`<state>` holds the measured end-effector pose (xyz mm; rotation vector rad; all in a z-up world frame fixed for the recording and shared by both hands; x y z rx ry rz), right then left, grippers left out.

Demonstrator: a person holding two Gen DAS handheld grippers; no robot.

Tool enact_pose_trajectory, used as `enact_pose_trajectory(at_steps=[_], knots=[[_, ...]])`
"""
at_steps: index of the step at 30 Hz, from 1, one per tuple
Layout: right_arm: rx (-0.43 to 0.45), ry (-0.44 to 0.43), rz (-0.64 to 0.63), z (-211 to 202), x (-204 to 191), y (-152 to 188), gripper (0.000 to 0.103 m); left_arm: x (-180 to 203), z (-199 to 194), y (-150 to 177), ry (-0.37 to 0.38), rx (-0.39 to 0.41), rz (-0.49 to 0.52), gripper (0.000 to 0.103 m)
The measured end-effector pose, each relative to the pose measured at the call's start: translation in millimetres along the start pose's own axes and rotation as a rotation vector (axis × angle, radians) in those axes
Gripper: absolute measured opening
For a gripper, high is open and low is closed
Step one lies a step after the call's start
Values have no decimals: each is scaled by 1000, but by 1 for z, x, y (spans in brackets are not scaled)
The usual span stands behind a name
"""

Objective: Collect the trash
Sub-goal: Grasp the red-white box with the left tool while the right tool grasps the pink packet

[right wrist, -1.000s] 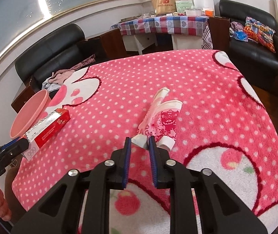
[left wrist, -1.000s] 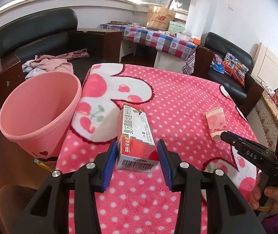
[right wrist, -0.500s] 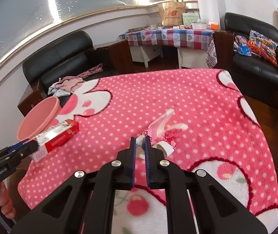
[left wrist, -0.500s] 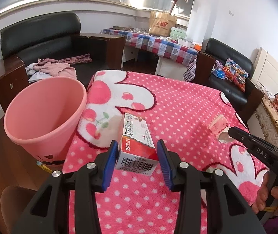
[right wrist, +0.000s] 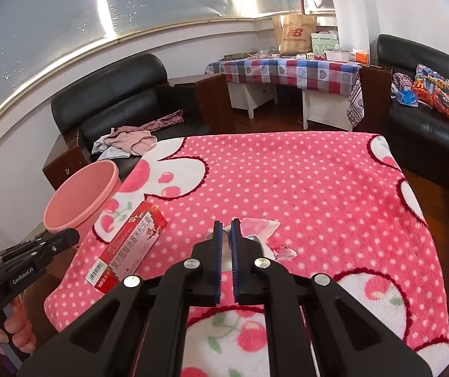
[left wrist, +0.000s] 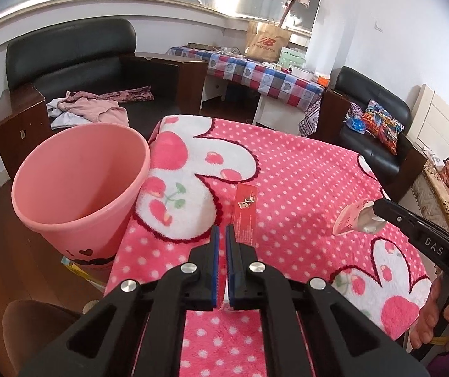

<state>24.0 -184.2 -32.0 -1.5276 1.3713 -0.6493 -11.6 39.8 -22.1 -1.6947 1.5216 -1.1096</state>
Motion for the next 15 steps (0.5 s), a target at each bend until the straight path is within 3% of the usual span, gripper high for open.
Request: enact_pose_trajectory(at_steps=[10, 13, 15], knots=[[-2, 22, 15, -4, 11, 1, 6, 0, 6, 8, 2, -27, 13, 4], [-5, 26, 20, -6, 15, 3, 6, -1, 9, 8, -1, -40, 10, 6], [-6, 31, 20, -8, 17, 3, 6, -4, 9, 9, 10, -49, 0, 14]])
Point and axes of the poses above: each gripper's, at about its wrist camera, not at the fingertips, and z roughly the way its jaws point, x to its right, y to its underside, the point moved 2 cm from there along z, roughly the way its jaws point, and after that the axes turned 14 degrees about x, right-handed, at the moved point
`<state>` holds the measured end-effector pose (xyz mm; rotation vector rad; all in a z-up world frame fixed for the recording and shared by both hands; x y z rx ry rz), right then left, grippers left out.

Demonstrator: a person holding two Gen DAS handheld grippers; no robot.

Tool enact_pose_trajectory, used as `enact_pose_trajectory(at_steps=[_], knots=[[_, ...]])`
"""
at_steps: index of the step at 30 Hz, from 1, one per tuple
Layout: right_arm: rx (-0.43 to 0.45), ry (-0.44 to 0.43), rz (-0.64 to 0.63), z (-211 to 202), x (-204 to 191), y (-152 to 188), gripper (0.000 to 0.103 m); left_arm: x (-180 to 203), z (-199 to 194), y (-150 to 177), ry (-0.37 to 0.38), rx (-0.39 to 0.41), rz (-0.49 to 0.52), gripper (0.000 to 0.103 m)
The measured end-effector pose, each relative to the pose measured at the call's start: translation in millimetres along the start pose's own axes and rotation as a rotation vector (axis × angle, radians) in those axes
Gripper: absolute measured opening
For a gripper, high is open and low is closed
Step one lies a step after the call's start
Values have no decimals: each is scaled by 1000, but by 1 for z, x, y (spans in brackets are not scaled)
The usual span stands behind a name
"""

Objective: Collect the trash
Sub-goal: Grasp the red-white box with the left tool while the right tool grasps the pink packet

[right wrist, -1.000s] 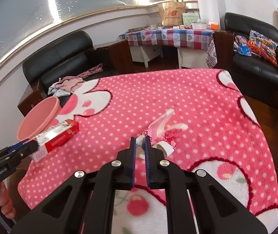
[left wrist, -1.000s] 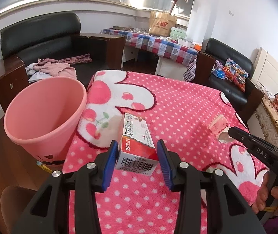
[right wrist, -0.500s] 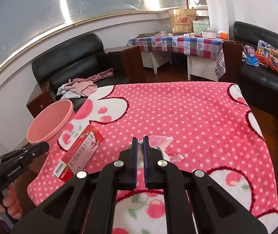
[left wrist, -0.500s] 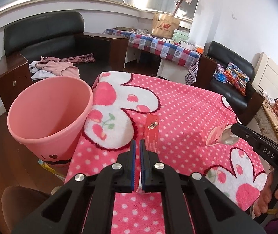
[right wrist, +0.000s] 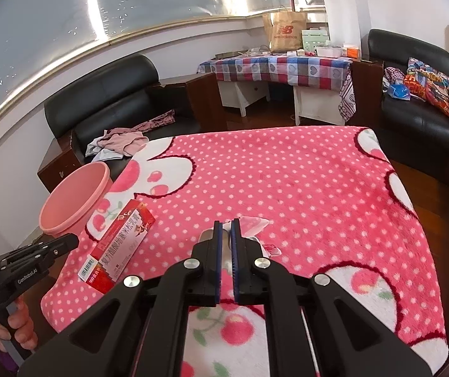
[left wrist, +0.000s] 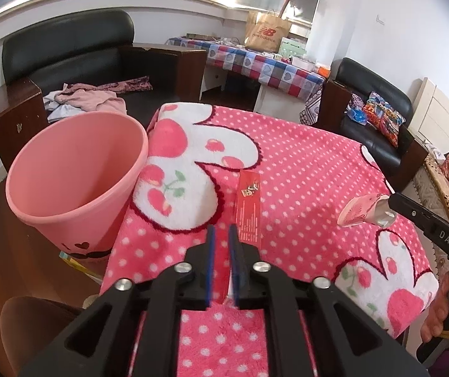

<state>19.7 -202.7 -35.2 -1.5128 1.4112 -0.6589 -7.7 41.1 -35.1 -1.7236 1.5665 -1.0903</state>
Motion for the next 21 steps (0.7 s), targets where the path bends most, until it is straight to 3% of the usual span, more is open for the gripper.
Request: enact_pose_trajectory(at_steps=[2, 4, 10, 21], knots=[[-5, 5, 1, -1, 2, 1, 6, -3, 0, 2, 9, -8, -11, 36], [-4, 8, 8, -3, 5, 3, 6, -6, 1, 4, 22, -18, -20, 42], [-14, -18, 14, -9, 8, 9, 6, -4, 7, 23, 65, -96, -16, 47], [-21, -25, 21, -13, 10, 13, 6, 19, 11, 33, 125, -114, 7, 49]])
Point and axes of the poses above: each gripper's, at about its wrist camera, not at the fingertips, and z roughly the way its jaws point, x to its right, y to its underside, the point moved 2 cm from there along z, roughly the way its jaws point, and after that the axes turned 14 degrees about x, right-handed, at the moved point
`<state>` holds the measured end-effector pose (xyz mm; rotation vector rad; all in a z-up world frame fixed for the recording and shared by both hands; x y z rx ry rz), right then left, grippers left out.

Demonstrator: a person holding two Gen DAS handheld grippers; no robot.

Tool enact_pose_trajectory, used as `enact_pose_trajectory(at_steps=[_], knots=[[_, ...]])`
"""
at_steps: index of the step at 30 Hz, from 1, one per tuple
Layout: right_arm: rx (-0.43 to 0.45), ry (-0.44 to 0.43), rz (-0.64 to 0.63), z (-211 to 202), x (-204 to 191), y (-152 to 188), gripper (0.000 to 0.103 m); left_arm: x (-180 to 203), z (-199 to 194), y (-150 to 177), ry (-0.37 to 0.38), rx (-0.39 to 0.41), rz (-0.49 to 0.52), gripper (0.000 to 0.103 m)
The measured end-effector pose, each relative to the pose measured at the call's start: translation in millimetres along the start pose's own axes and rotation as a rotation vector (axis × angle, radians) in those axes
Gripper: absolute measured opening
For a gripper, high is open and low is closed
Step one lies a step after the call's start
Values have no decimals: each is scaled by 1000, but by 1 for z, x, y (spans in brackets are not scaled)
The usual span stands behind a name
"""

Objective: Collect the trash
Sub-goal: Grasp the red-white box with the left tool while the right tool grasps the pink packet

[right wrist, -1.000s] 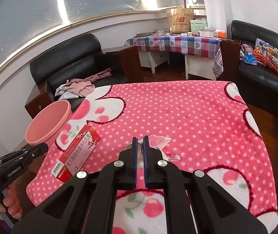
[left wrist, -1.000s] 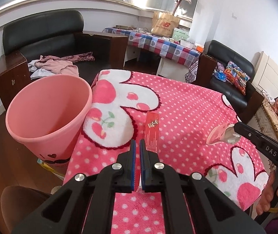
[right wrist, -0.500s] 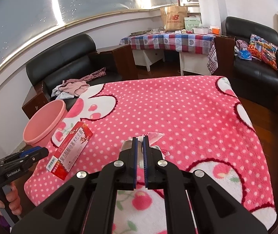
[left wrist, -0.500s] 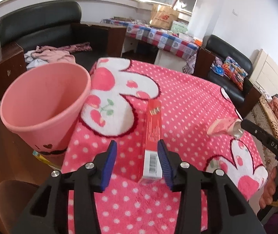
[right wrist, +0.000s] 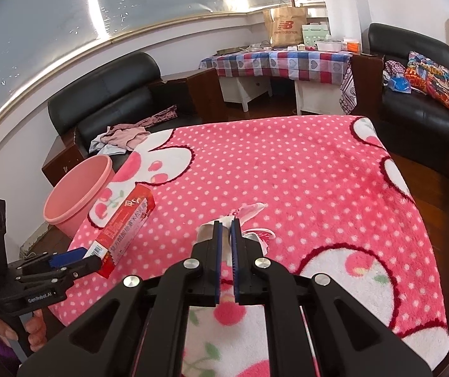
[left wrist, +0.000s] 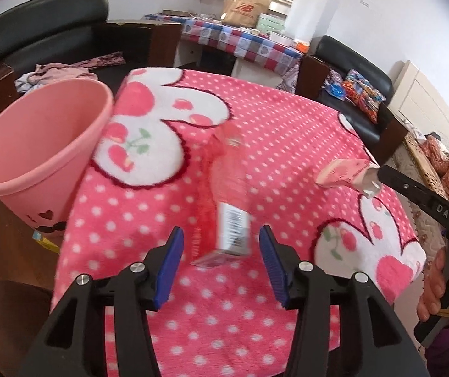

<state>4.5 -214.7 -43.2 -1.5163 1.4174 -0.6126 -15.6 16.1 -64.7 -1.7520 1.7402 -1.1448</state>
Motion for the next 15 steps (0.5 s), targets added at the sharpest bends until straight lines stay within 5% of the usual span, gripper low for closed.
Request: enact_pose_trajectory(at_steps=[15], knots=[[-58, 13, 14, -11, 5, 21, 6, -7, 7, 4, -73, 27, 19, 49]])
Point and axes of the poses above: each gripper's, at about its wrist camera, not at the fingertips, and z roughly the way its jaws point, x to its right, y to its underside, the point moved 2 cm from there along z, roughly the way its jaws point, and after that the axes turned 14 degrees about x, right-handed, at the moved point
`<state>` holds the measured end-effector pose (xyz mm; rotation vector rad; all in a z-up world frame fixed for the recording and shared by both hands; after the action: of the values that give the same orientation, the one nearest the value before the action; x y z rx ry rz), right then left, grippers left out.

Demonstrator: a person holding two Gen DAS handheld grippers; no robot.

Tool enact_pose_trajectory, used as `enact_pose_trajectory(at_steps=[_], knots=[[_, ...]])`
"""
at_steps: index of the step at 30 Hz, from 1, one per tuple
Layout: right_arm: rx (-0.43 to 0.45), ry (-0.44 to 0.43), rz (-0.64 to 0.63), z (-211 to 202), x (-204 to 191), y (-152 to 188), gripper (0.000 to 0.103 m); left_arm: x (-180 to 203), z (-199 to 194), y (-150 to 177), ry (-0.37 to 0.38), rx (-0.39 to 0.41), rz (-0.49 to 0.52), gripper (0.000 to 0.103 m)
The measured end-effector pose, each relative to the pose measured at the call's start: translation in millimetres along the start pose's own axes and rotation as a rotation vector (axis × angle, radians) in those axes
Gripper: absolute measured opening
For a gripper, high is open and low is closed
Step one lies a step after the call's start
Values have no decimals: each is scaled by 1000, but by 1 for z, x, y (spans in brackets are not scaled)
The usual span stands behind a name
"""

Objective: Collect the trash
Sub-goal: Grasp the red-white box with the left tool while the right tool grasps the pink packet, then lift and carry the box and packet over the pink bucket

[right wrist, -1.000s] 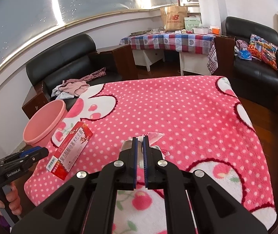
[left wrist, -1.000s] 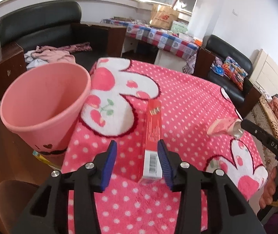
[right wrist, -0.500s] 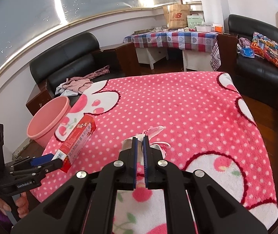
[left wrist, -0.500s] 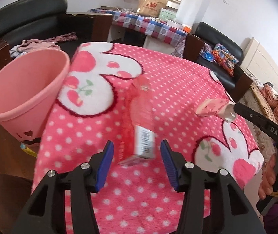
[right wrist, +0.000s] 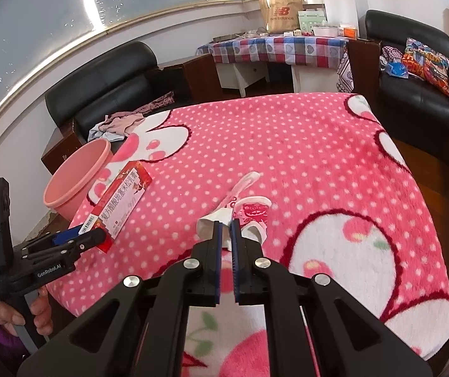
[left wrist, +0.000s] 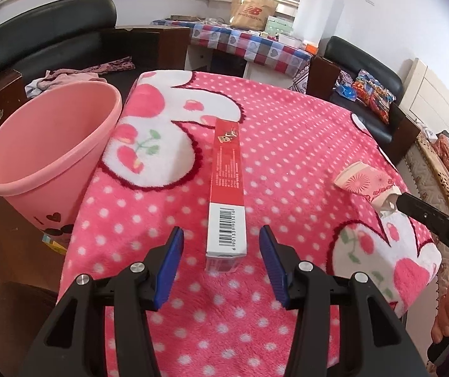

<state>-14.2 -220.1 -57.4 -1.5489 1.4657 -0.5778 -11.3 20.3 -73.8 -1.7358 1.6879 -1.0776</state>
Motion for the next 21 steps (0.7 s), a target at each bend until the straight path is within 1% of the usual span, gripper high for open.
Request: enact_pose_trajectory(at_steps=[2, 4, 6, 7, 8, 14, 19, 20, 21], knots=[[-4, 5, 2, -1, 1, 1, 6, -1, 0, 1, 0, -1, -8, 49], [-16, 13, 1, -1, 1, 3, 6, -2, 0, 3, 3, -3, -16, 45], [-33, 20, 2, 0, 1, 6, 6, -3, 1, 4, 5, -5, -22, 36], [-40, 23, 3, 0, 1, 8, 6, -5, 2, 4, 7, -9, -27, 27], [-45, 25, 3, 0, 1, 10, 6, -6, 3, 5, 12, -13, -35, 23], [-72, 40, 15, -4, 4, 17, 6, -8, 2, 5, 20, 4, -45, 22], [-77, 41, 16, -9, 3, 20, 7, -8, -4, 2, 39, 32, -37, 21], [-77, 42, 17, -10, 2, 20, 10, -8, -6, 0, 40, 42, -33, 21], [-75, 40, 22, -9, 2, 20, 26, -8, -8, -1, 41, 47, -32, 21]])
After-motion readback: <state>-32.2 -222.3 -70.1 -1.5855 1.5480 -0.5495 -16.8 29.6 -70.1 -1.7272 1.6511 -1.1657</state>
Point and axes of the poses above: each gripper's, at about its wrist camera, not at the fingertips, and z roughly the way its jaws point, x to its right, y to its underside, the point moved 2 cm from there along z, roughly the way its jaws point, and after that the axes turned 14 degrees about x, right-handed, at the moved point
